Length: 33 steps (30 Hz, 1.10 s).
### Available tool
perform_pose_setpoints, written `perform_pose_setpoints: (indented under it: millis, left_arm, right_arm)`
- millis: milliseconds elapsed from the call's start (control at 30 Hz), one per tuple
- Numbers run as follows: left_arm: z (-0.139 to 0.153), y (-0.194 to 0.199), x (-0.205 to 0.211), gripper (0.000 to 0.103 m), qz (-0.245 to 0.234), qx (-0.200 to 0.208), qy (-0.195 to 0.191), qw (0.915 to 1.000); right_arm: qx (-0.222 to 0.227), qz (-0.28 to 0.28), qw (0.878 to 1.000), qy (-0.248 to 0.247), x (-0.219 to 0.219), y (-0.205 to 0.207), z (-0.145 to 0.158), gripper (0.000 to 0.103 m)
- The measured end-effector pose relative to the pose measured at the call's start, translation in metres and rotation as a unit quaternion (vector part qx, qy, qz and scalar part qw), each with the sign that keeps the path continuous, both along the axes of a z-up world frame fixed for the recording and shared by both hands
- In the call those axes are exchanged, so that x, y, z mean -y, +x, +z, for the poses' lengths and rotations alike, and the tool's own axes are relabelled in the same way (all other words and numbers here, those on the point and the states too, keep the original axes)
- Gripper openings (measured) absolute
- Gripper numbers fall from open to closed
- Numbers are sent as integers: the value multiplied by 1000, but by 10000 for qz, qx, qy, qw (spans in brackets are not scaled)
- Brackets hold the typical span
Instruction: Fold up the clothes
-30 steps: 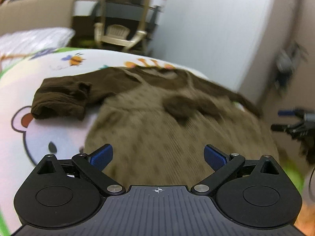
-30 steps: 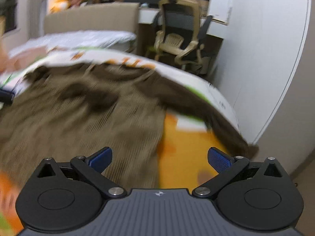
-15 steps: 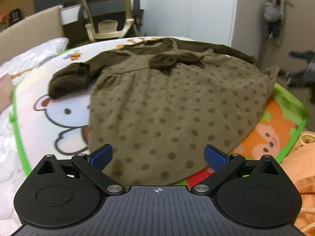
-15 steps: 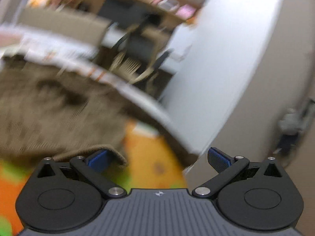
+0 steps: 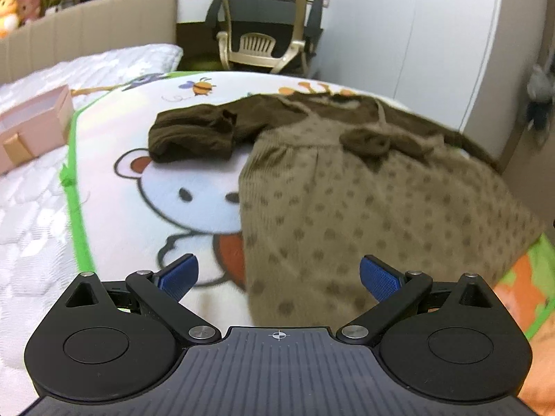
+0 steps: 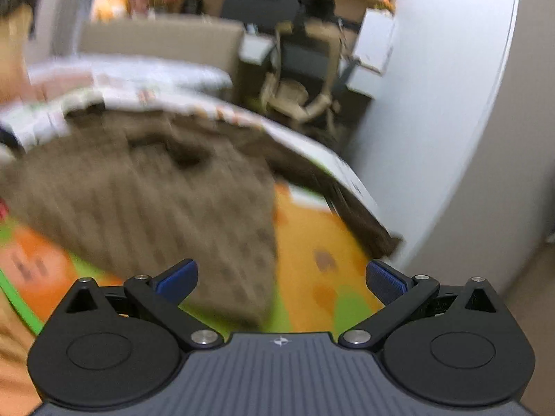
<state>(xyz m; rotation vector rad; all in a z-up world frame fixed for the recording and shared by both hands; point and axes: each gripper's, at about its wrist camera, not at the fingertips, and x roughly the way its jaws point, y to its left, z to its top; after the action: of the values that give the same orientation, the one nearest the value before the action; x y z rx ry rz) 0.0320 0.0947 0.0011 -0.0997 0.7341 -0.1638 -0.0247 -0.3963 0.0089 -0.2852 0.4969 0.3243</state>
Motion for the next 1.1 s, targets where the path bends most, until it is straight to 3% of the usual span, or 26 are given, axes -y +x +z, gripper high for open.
perform_pose_setpoints:
  millis: [133,233,333,433,567,667,700,800,867,933,1000,1100]
  left_arm:
    - [6,29,7,102,88,55,-427,9990]
    - [13,51,13,102,202,434,-101,9988]
    - [16,73,16,102,215,776,347,9961]
    - [12,96,15,102,193,963,885,9912]
    - [-3,127,13,102,93,920,1638,9822]
    - [-12,145,7,100,71,831,1897,9783]
    - [-15,149,4,97,65,792,1901,9785]
    - [-25,162,-8,62,183,582,1748,9827]
    - [-28,168,-16,55,266,508,1496,9871]
    - [-26,172,-17,36,263,521,1347,9892]
    - [-16,175,-13,28,281,622,1257,9897]
    - [10,183,-9,25,259,806,716,9938]
  right_arm:
    - [-42,151,9958,904,-19,46,23,103]
    - [-479,228,9866,1541,-45,95,20,103]
    - [-947,297,9780,1834,-78,142,3,103]
    - [-1186,486,9786,1612,-119,178,-19,103]
    - [-1466,722,9801,1127,-166,205,-48,103]
    - [-1658,815,9772,1046,-177,210,-61,103]
    - [-1679,816,9766,1070,-175,209,-63,103]
    - [-1682,806,9734,1331,-166,206,-66,103]
    - [-1693,793,9710,1491,-161,205,-66,103]
    - [-1674,846,9721,1409,-162,202,-66,103]
    - [-1644,907,9733,1319,-164,199,-65,103]
    - [-1512,1062,9763,1123,-170,192,-62,103]
